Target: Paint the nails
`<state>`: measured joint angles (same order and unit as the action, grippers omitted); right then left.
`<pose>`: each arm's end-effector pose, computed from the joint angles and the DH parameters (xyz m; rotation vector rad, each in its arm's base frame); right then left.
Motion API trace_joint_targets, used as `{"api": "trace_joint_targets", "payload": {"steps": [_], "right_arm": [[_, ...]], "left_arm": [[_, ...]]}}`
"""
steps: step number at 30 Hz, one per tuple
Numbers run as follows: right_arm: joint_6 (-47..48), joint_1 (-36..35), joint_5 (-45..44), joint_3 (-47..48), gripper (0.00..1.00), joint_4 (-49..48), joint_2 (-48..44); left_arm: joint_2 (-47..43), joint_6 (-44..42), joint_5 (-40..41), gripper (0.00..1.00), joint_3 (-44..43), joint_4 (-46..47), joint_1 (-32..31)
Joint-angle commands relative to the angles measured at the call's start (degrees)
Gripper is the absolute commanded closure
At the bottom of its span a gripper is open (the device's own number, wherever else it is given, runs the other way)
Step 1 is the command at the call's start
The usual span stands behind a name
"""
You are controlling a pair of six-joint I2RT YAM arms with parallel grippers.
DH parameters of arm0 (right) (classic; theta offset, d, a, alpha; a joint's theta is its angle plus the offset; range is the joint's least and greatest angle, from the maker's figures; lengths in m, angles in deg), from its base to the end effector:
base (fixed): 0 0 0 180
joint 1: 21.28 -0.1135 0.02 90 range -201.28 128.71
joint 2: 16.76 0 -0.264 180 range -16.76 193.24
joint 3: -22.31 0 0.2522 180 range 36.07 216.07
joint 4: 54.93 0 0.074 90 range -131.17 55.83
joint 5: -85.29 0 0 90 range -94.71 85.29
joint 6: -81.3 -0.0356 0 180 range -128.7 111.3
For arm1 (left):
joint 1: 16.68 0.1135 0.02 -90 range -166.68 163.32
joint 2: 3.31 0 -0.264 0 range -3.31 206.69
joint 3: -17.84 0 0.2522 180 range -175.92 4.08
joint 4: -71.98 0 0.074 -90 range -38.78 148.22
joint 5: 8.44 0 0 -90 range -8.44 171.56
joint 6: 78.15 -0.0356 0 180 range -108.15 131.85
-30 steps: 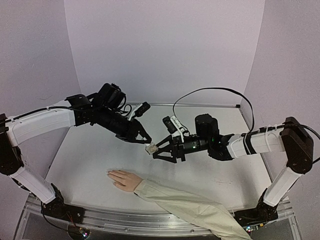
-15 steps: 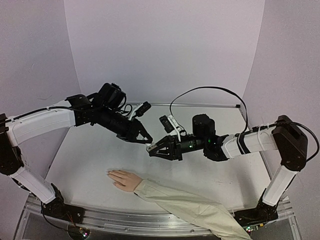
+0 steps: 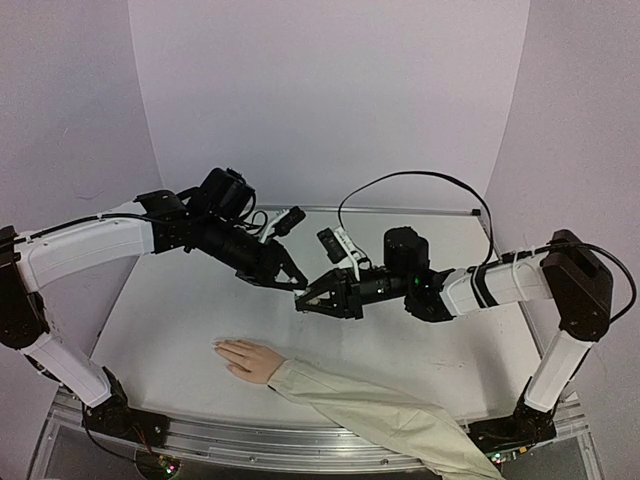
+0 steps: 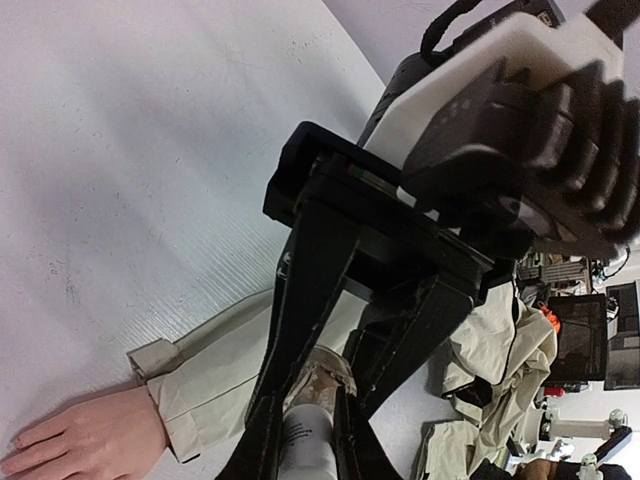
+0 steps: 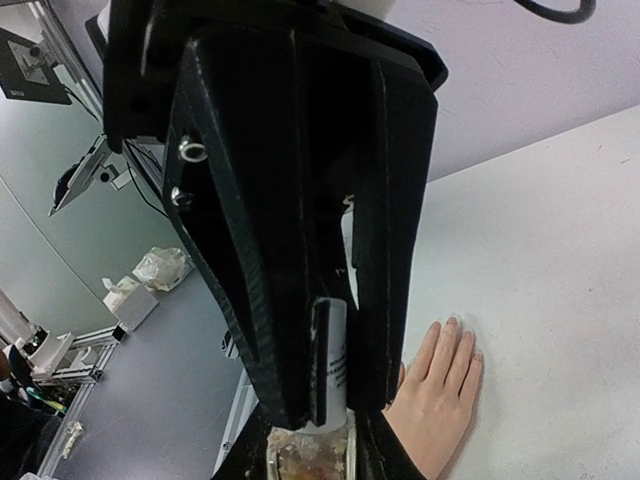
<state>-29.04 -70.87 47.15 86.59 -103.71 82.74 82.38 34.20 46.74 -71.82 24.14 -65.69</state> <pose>0.2139 0.2945 0.2509 -1.1831 1.1299 1.5677 0.1986 -0.2595 0.3227 0.9127 2.3858 -1.2738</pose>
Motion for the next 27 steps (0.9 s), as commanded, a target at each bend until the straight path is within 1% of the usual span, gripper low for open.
{"api": "trace_joint_targets", "payload": {"steps": [1, 2, 3, 5, 6, 7, 11, 16, 21, 27], "right_arm": [[-0.1, -0.5, 2.7, 2.8, 0.95, -5.2, 0.4], [-0.1, -0.5, 2.6, 2.7, 1.00, -5.3, 0.4], [-0.1, -0.5, 2.6, 2.7, 1.00, -5.2, 0.4], [-0.2, -0.5, 2.2, 2.4, 0.79, -5.2, 0.3], [-0.1, -0.4, 2.1, 2.2, 0.74, -5.1, 0.3], [-0.1, -0.5, 2.0, 2.1, 0.73, -5.1, 0.2], [0.0, -0.5, 1.5, 1.4, 0.69, -5.0, -0.3], [0.3, -0.5, 1.2, 0.5, 0.68, -5.0, -1.3], [0.8, -0.5, 1.6, -0.1, 0.62, -4.6, -1.4], [1.1, -0.5, 2.0, -0.3, 0.62, -4.4, -1.4]], "left_arm": [[-0.1, -1.2, -0.9, 1.00, -1.8, 2.6, -0.2], [-0.2, -1.2, -0.9, 1.00, -1.8, 2.6, -0.2], [-0.2, -1.3, -0.7, 1.00, -1.8, 2.6, -0.2], [-0.4, -1.2, -0.3, 1.00, -1.8, 2.6, -0.2], [-0.5, -1.2, -0.1, 1.00, -1.9, 2.6, -0.2], [-0.6, -1.3, 0.1, 1.00, -1.9, 2.6, -0.2], [-0.9, -1.7, 0.5, 1.00, -2.1, 2.5, -0.2], [-1.2, -2.3, 1.3, 1.00, -1.9, 1.9, -0.2], [-1.9, -2.7, 2.6, 1.00, -1.7, 1.4, -0.2], [-2.1, -2.9, 2.9, 1.00, -1.6, 1.3, -0.2]]}}
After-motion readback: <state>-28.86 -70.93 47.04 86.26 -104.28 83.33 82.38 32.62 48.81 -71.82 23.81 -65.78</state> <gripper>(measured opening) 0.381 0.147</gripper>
